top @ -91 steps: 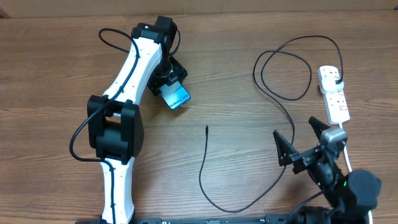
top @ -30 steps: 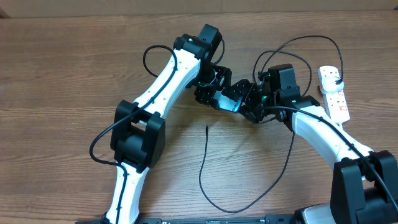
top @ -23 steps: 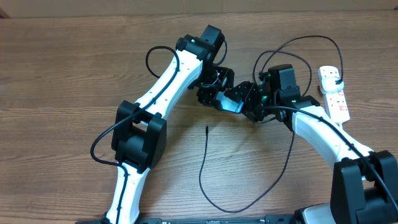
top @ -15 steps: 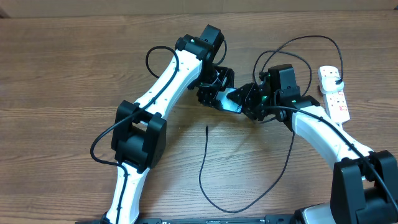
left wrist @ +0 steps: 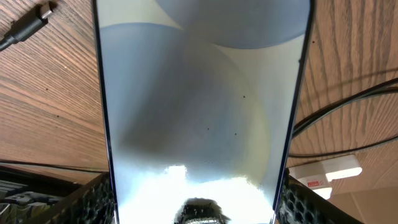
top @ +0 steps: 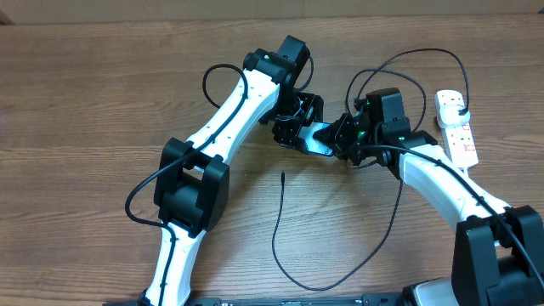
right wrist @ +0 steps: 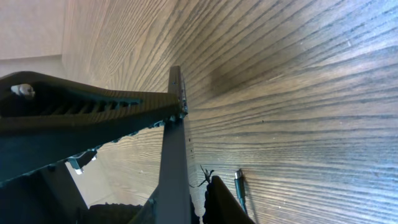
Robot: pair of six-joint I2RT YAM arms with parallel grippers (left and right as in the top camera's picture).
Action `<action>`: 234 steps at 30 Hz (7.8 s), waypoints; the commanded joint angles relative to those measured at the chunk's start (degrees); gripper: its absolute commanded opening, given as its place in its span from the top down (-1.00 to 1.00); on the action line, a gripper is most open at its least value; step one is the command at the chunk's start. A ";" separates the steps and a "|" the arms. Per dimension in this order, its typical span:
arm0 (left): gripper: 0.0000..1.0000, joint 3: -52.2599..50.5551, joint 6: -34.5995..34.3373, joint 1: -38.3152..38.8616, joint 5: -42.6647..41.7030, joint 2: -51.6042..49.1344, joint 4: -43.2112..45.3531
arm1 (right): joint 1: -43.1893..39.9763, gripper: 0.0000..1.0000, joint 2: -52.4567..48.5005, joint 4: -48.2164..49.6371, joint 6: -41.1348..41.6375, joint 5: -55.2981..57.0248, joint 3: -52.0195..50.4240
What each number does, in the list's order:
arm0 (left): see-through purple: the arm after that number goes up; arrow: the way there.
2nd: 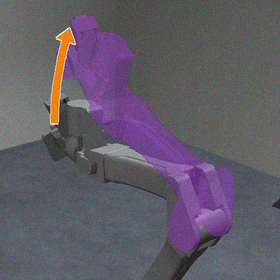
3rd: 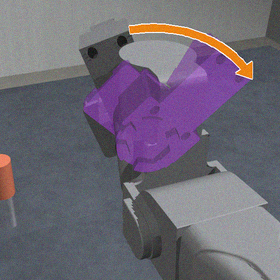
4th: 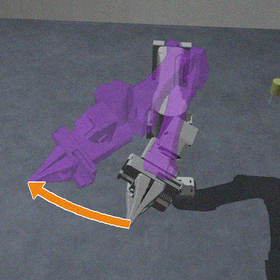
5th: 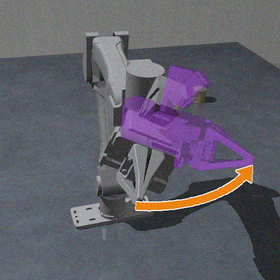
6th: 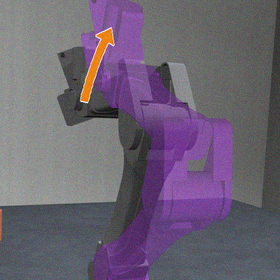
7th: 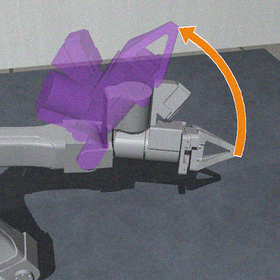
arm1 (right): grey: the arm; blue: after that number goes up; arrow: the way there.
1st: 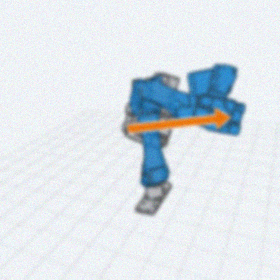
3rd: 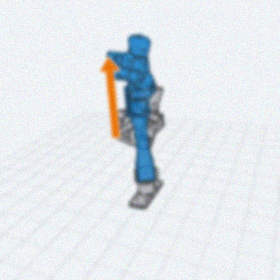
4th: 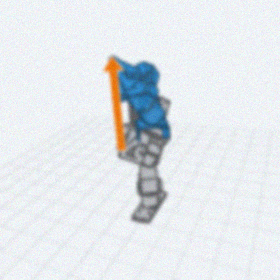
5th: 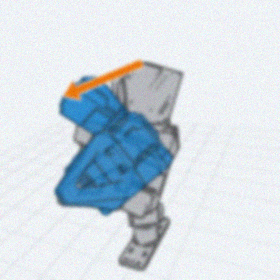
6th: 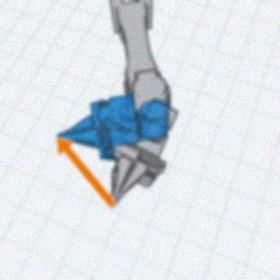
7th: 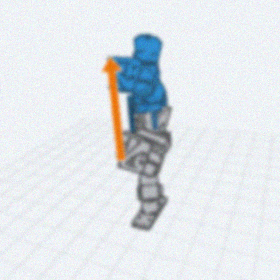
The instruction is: Plug charger to phone and switch on socket
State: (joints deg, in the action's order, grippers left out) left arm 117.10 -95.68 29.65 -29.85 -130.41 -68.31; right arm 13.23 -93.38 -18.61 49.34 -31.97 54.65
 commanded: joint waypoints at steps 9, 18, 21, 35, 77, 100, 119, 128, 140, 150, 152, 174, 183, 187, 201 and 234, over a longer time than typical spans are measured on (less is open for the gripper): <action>0.91 1.57 -0.79 0.44 -0.94 0.37 -0.22 | 0.33 0.86 0.02 -0.11 -0.28 2.38 0.92; -0.59 1.57 2.67 -0.09 0.44 0.35 -0.17 | 0.13 0.93 0.02 0.33 -0.24 1.79 0.92; -1.00 1.57 4.22 -1.01 0.17 0.35 -0.22 | 0.13 0.93 0.04 0.94 -0.22 0.68 0.92; -0.99 1.57 16.06 -9.57 -8.94 0.52 -3.76 | -3.32 0.93 0.04 1.42 3.32 -1.44 0.92; -1.00 1.57 11.98 -10.73 -6.21 0.55 2.82 | -4.94 0.93 0.04 13.86 66.27 -17.05 0.92; -0.86 1.55 8.22 -7.48 -2.54 0.55 7.04 | -4.83 0.93 0.02 15.37 74.51 -16.31 0.92; 0.55 1.55 8.20 -7.43 -2.54 0.55 7.30 | -4.83 0.93 0.02 15.58 74.51 -16.13 0.92; 0.86 1.55 8.20 -7.41 -2.60 0.55 7.28 | -4.83 0.93 0.04 15.65 74.51 -16.13 0.92; 0.92 1.55 8.24 -7.21 -2.58 0.55 7.52 | -4.83 0.92 0.04 20.50 74.51 -16.11 0.92; 0.92 1.57 10.14 -7.19 -2.86 0.55 13.40 | -4.83 0.93 0.02 25.77 74.49 -16.11 0.92; 0.91 1.57 11.54 -7.21 -2.99 0.55 15.21 | -4.83 0.92 0.02 27.45 74.03 -16.11 0.92; 0.91 1.57 23.54 -7.19 -5.77 0.55 31.10 | -4.83 0.57 0.04 32.26 73.42 -16.15 0.92; 0.92 1.57 23.52 -7.23 -5.99 0.55 31.12 | -4.83 0.13 0.04 32.24 73.40 -16.57 0.92; 0.92 1.57 23.54 -7.96 -6.03 0.55 31.32 | -4.83 -0.79 0.04 32.24 70.51 -17.49 0.92; 0.92 1.57 55.93 -17.66 -27.58 0.55 29.40 | -4.83 -1.00 0.02 31.82 29.05 -20.94 0.92; 0.92 1.57 98.90 -28.24 -50.64 0.55 7.23 | 16.13 -1.00 0.68 -8.02 -17.35 16.31 0.98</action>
State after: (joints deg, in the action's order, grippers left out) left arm 118.34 2.07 3.14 -73.60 -130.21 -62.17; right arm 26.81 -94.54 -25.45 31.29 -26.22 55.00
